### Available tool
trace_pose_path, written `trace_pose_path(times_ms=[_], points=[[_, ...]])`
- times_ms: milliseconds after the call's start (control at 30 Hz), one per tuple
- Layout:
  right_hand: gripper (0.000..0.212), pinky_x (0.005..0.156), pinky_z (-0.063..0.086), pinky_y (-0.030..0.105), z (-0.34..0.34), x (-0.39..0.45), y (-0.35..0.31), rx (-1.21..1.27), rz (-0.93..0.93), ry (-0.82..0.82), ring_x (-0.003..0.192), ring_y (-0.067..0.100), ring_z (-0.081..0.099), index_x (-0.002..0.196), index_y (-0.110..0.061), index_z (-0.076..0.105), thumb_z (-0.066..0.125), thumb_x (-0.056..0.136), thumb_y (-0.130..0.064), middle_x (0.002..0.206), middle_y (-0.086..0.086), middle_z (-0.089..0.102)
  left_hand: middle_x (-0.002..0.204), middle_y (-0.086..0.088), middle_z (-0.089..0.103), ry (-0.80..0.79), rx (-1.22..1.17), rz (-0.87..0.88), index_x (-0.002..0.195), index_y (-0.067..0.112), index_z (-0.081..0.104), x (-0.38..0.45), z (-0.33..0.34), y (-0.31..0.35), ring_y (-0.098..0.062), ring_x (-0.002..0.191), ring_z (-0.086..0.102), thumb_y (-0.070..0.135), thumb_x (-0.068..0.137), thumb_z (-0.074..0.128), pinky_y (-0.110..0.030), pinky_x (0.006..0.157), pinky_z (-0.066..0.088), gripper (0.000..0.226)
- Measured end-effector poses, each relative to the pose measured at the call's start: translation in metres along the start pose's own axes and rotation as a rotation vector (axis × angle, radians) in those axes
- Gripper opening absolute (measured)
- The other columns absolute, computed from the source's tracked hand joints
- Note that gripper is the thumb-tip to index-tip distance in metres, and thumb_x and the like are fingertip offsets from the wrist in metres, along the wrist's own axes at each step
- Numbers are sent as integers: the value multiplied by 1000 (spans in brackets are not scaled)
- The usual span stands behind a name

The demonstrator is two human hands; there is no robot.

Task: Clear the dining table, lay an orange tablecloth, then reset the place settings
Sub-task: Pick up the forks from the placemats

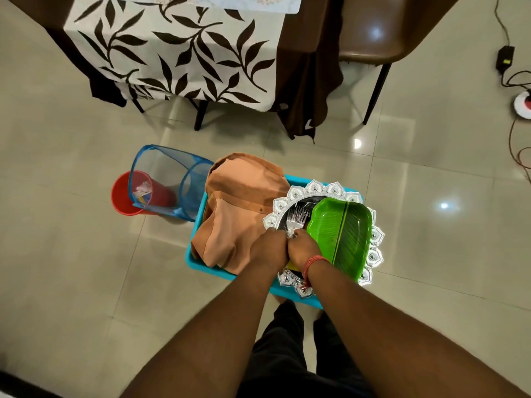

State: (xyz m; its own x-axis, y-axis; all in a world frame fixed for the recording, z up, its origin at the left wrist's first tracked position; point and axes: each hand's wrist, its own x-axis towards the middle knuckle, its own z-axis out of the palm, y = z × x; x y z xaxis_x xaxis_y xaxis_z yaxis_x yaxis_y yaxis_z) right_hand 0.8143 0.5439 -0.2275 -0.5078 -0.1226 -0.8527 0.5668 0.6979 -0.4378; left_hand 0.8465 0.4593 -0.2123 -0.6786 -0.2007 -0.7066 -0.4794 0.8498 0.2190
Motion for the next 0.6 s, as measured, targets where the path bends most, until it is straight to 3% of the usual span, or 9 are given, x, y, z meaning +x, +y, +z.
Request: trace_pose_path(times_ms=[67,167,233,300,400,500,600], points=[[29,77,40,29,-5,-4,-2,-6,-20,10,103,30,60,117,-9,59,44,91,-11,113,15,63,124,-12,59,13,13,23,118,14,62,-1,-7,3,-29,116,59,15,95,47,-42,96,51,28],[12,61,35,27,-19,-11,-9,-38,-68,19,82,26,56,91,-17,56,46,92,-12,96,13,61,122,-11,61,33,22,50,119,14,64,-3,-20,11,-29,112,62,14,94,46,-40,93,53,30],[11,61,34,28,-34,-15,-15,-91,-105,31,80,26,54,84,-14,54,48,92,-13,88,13,60,121,-11,63,52,26,62,117,14,65,-3,-29,19,-30,111,63,16,93,47,-40,91,54,30],[12,69,37,28,-54,-21,-21,-126,-150,41,89,29,59,90,-11,60,50,94,-14,95,16,64,120,-12,63,82,38,76,117,14,65,-2,-40,32,-32,111,63,18,92,49,-40,89,53,30],[26,83,41,29,-93,-30,-26,-203,-209,71,111,32,59,117,-6,61,49,98,-19,120,18,64,123,-11,62,134,98,130,119,15,63,0,-59,61,-31,113,62,18,93,47,-38,88,50,31],[29,83,40,28,-139,-39,-29,-311,-288,128,115,33,58,121,-6,59,49,98,-23,125,18,63,123,-13,60,178,149,196,119,13,61,1,-75,96,-33,113,61,18,96,45,-40,90,49,28],[39,95,40,30,-201,-43,-28,-450,-367,187,124,33,53,133,-4,52,49,100,-25,135,20,57,125,-15,55,233,219,247,122,11,56,3,-90,142,-36,117,56,28,102,44,-44,93,46,29]])
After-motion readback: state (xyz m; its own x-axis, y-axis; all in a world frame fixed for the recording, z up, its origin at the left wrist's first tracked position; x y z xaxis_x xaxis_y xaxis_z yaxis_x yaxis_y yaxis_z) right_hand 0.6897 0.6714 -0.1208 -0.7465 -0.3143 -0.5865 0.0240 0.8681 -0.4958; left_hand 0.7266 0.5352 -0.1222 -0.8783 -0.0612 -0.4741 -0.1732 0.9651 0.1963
